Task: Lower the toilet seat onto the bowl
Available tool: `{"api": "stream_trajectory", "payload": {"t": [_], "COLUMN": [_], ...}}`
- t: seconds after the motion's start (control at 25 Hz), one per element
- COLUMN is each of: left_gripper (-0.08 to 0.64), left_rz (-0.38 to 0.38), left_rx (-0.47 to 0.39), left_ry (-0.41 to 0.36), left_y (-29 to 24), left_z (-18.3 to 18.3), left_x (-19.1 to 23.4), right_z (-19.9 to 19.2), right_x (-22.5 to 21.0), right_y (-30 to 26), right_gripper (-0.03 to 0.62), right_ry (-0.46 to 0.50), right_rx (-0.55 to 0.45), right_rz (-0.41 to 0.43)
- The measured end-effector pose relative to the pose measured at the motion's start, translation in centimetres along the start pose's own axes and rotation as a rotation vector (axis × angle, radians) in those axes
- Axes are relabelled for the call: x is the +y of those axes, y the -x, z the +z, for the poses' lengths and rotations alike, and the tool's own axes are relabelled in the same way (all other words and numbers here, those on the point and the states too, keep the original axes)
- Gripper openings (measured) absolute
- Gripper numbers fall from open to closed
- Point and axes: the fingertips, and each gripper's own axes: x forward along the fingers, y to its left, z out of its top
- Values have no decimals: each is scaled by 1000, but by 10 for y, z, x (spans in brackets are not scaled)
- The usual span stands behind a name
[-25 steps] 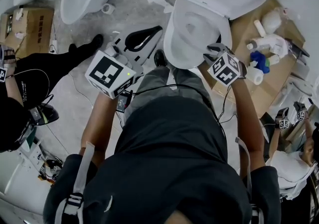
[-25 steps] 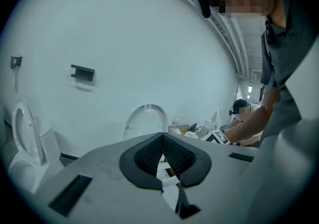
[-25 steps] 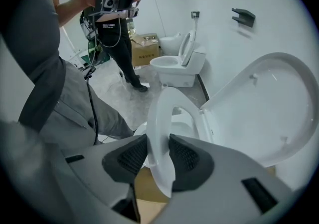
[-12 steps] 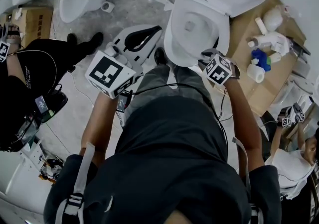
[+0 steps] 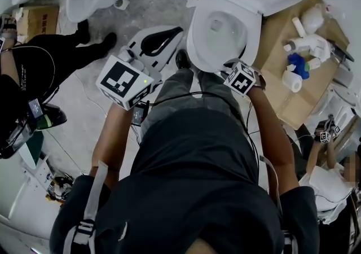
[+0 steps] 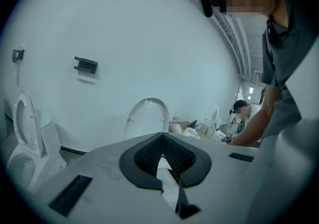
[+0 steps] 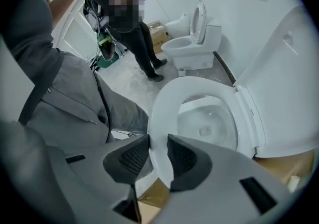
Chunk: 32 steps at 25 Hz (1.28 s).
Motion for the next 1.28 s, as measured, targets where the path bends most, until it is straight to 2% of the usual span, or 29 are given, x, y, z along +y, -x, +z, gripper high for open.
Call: {"api": "stream_trajectory", "payload": {"t": [0.48,1.08,1.2,1.24,1.28], "left_gripper": [5,5,5,5,5], "left_rz": [15,-5,-5,-5,-6], "left_rx": [17,65,76,80,84], "left_ry": [16,29,33,34,36], "left_y": [-3,-19,-22,-22,-23], "left_z": [-12,-35,-40,-42,-44], "left_x": [10,-5,-7,-7,-7], "right_z": [-13,-18,-21,-25,-28], "right_x": [14,22,19,15,10], "right_y": [-45,-88,-94,-96,-98], "right_gripper": [112,91,62,8,8], "right_ry": [-21,-109,-133,-151,-174], "right_rx": [57,16,10,21,32], "right_rz": [102,178,167,151,136]}}
